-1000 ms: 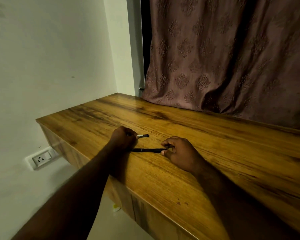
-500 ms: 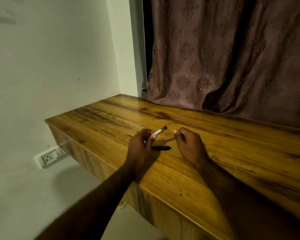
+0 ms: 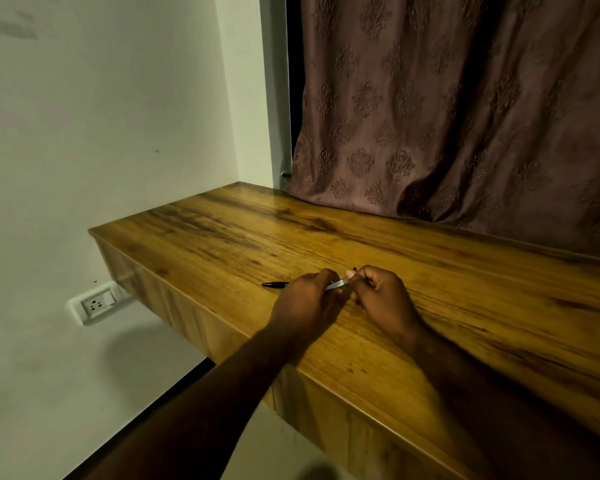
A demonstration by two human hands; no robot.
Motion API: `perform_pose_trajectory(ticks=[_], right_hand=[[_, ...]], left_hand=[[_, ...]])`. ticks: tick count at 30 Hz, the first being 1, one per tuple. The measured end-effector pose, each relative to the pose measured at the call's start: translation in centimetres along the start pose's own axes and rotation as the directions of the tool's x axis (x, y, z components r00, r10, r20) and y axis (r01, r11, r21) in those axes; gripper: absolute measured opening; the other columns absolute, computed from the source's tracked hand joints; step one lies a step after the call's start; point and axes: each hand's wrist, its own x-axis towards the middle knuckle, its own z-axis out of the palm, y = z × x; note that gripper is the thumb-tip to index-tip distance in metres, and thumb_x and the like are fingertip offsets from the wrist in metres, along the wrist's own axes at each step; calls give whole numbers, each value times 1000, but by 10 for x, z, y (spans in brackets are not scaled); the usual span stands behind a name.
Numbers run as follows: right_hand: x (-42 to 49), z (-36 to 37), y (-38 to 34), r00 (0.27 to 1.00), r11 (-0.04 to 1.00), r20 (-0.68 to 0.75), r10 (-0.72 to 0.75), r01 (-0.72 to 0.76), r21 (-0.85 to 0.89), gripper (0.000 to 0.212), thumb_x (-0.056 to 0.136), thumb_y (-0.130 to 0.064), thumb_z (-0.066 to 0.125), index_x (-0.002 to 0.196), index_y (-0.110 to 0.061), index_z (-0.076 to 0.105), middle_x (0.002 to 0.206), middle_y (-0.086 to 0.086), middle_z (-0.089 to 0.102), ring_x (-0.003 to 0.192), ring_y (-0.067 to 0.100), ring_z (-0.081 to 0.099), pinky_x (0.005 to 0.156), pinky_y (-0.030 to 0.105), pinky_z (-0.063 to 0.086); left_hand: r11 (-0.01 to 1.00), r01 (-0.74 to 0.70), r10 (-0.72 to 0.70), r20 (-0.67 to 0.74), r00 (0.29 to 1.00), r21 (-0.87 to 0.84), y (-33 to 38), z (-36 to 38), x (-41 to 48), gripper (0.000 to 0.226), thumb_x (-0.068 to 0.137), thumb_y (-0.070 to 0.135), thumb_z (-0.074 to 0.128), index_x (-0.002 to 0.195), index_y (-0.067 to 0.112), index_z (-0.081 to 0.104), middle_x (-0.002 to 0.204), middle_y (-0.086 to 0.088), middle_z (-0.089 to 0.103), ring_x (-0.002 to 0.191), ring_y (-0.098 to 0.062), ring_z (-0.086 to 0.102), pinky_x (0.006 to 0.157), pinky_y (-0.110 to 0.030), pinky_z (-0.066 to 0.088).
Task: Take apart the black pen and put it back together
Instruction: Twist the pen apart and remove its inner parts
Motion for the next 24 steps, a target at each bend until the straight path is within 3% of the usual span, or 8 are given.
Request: perform_pose_trajectory(ticks=[3,6,11,19,24], right_hand=[[1,-1,-1,999,1000,26,24,-24,9,36,95,-28,57,63,-12,62,49,-6,58,41,4,43,52,29,38],[3,-2,1,998,997,39,51,-54,64,28,94,-26,59,76,-5,67,64,14,63,42,12,45,48,27,37],[5,-4,-1,996,986,38,77,-82,147,13,91,-15,63,83,-5,66,69,8,61,38,10,45,36,18,34],[3,-6,-3,994,975,56,94,-104,196,15,91,-11,62,85,2,64,70,10,60,39,10,43,36,19,34],[6,-13,0,983,948,-55,175,-153,279,18,91,-14,60,87,4,61,68,6,57,41,10,45,37,21,31]], left_hand=[[999,1,0,-10,1000,49,4,2,0,27,91,45,54,98,19,59,75,-3,66,62,-20,59,50,-27,34],[994,18,-13,-46,999,112,3,0,-1,27,91,45,53,97,20,58,70,-2,65,58,-20,58,50,-26,31],[991,7,-1,-46,999,137,4,-1,-2,29,93,50,48,90,22,56,66,2,61,55,-18,54,47,-27,32],[990,1,8,-60,998,144,4,-2,-3,33,92,54,50,88,22,59,67,2,64,56,-18,57,50,-25,27],[995,29,-23,-69,997,99,1,-4,-4,33,91,53,48,96,23,61,71,3,66,57,-13,55,51,-24,31]])
